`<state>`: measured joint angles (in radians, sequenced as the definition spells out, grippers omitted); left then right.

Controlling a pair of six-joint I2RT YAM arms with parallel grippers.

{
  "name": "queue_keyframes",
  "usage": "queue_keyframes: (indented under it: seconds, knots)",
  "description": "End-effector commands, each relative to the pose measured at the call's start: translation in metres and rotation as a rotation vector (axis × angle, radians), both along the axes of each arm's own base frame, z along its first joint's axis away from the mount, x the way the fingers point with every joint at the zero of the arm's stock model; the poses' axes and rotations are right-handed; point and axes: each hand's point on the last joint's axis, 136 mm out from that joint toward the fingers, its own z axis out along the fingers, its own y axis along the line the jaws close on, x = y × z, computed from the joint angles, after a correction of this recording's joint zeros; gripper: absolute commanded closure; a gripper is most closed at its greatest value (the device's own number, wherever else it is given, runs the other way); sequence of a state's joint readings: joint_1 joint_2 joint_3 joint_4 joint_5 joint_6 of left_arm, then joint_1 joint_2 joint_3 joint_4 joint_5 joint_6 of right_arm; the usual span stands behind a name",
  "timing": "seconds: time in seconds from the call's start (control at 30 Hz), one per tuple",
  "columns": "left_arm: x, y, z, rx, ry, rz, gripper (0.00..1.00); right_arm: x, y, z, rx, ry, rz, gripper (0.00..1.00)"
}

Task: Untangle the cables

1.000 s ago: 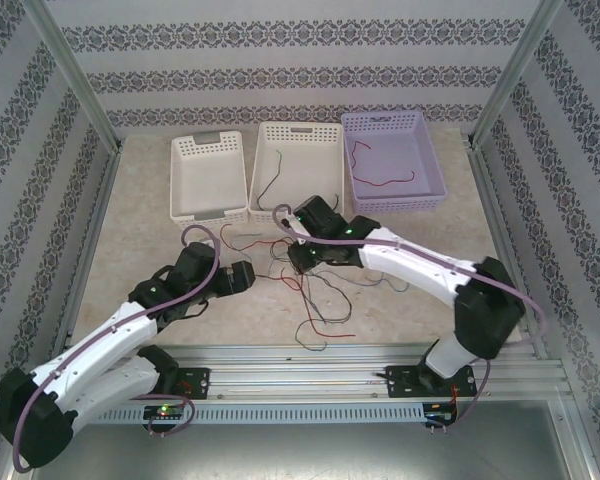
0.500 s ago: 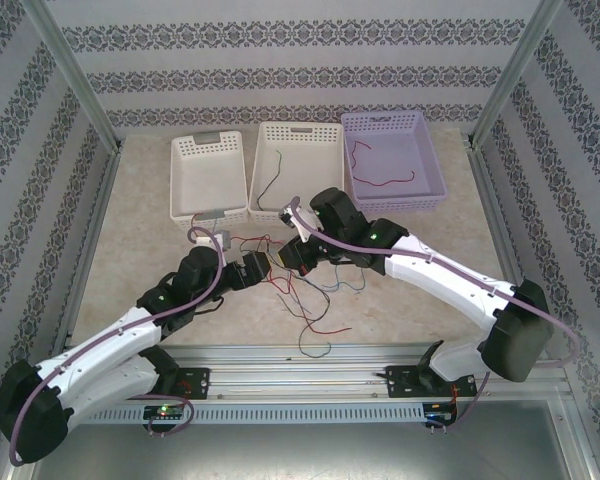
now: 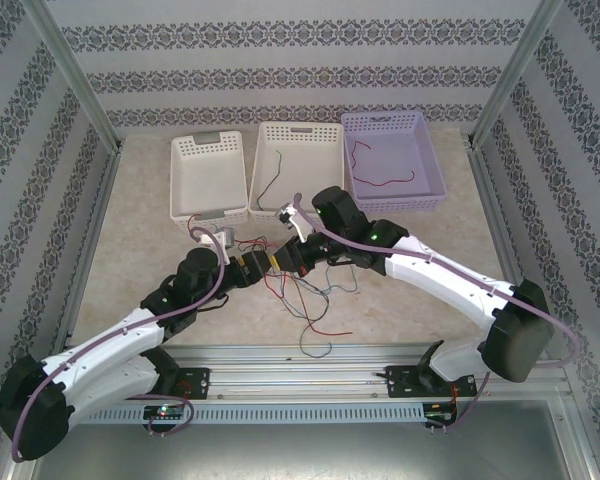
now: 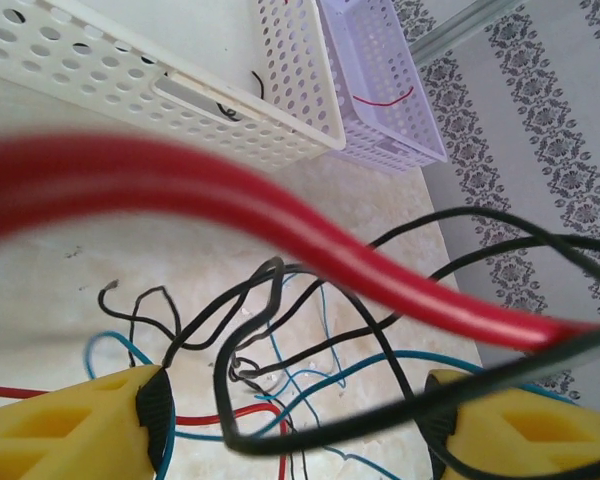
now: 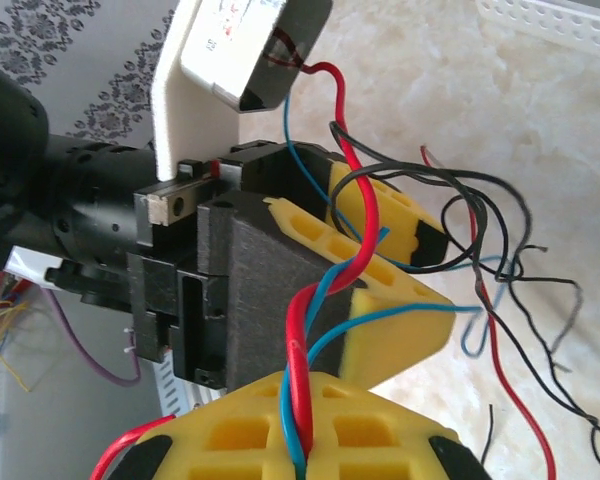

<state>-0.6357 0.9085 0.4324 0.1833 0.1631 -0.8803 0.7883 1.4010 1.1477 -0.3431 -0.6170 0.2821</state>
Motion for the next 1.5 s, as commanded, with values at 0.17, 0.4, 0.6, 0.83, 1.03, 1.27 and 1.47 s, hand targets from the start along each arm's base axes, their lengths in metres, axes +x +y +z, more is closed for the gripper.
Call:
queue_keyframes:
  seconds: [0.17, 0.4, 0.6, 0.83, 1.03, 1.27, 1.47]
  knots:
    - [-0.003, -0.014, 0.005, -0.022, -0.076, -0.064, 0.5, -0.006, -0.001, 0.021, 0.088, 0.014, 0.03, 1.0]
    - [-0.005, -0.011, 0.0, 0.0, -0.078, -0.065, 0.79, -0.007, -0.004, 0.025, 0.104, 0.039, 0.036, 1.0]
    - [-0.005, -0.01, 0.0, 0.011, -0.083, -0.065, 1.0, -0.005, -0.009, 0.028, 0.114, 0.048, 0.027, 1.0]
    - [-0.007, 0.003, -0.002, 0.062, -0.1, -0.026, 1.0, 0.011, -0.031, 0.025, 0.09, 0.044, -0.061, 1.0]
    - [-0.01, 0.027, 0.007, 0.144, -0.128, 0.045, 1.0, 0.041, -0.071, 0.01, 0.071, 0.074, -0.253, 1.0]
    - [-0.021, 0.033, 0.02, 0.183, -0.131, 0.02, 1.0, 0.063, -0.118, -0.019, 0.059, 0.131, -0.459, 1.0]
    - [-0.028, 0.048, 0.041, 0.196, -0.178, 0.053, 1.0, 0.051, -0.125, -0.038, 0.06, 0.176, -0.444, 1.0]
